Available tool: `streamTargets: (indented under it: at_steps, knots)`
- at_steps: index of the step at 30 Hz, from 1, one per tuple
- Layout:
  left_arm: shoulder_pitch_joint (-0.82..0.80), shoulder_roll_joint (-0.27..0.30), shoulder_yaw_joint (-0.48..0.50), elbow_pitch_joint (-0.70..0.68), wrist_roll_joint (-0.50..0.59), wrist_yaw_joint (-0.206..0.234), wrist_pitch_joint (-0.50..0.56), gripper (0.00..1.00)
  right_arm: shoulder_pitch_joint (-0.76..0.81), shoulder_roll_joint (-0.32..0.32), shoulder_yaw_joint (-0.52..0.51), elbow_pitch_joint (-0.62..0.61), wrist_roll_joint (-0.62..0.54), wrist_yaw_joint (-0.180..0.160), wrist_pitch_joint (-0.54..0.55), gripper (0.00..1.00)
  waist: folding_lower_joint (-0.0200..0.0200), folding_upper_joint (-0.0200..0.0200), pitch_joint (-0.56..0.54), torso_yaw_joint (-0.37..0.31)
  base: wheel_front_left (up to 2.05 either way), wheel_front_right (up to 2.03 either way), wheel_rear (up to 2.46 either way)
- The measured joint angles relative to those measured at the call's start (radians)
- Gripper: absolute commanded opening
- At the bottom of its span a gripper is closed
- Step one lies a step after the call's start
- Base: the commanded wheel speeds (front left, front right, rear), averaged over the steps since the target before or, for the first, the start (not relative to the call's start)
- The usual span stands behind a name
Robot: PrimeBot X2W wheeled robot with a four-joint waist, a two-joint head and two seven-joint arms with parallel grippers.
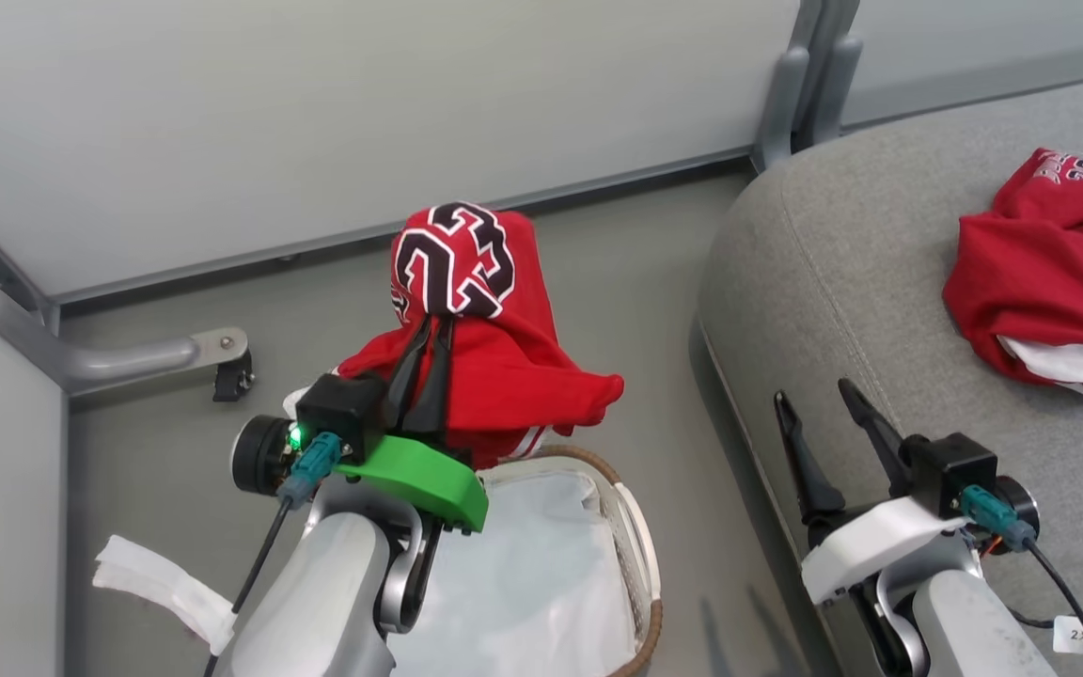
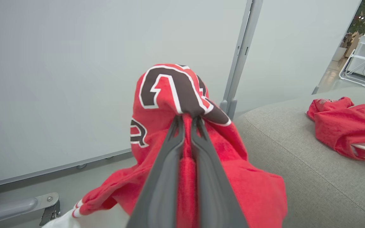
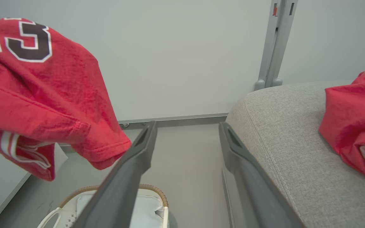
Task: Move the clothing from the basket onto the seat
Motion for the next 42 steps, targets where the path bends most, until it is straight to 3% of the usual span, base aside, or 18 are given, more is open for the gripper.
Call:
streamTargets:
  at_steps: [8,15,20,26,42]
  knots:
    - [0.008,0.000,0.017,-0.109,-0.005,0.010,0.000,0.00,0.047,0.002,0.037,0.021,0.000,0.000,0.000,1.00,0.0000,0.0000,-0.057,0.021,0.00,0.00,0.00]
    - [0.014,0.000,0.004,-0.137,-0.010,0.013,0.000,0.00,0.047,-0.034,0.168,0.031,-0.037,0.000,0.000,1.00,0.0000,0.0000,-0.064,0.045,0.00,0.00,0.00]
    - [0.014,0.000,-0.015,-0.137,-0.021,0.013,0.000,0.00,-0.044,-0.062,0.293,0.045,-0.077,0.000,0.000,1.00,0.0000,0.0000,-0.056,0.064,0.00,0.00,0.00]
    - [0.012,0.000,-0.043,-0.129,-0.038,0.014,0.000,0.00,-0.162,-0.048,0.379,0.071,-0.118,0.000,0.000,1.00,0.0000,0.0000,-0.045,0.090,0.00,0.00,0.00]
    - [-0.024,0.000,-0.171,-0.130,-0.082,0.018,0.000,0.00,-0.302,0.012,0.430,0.275,-0.142,0.000,0.000,1.00,0.0001,0.0000,-0.025,0.170,0.00,0.00,0.00]
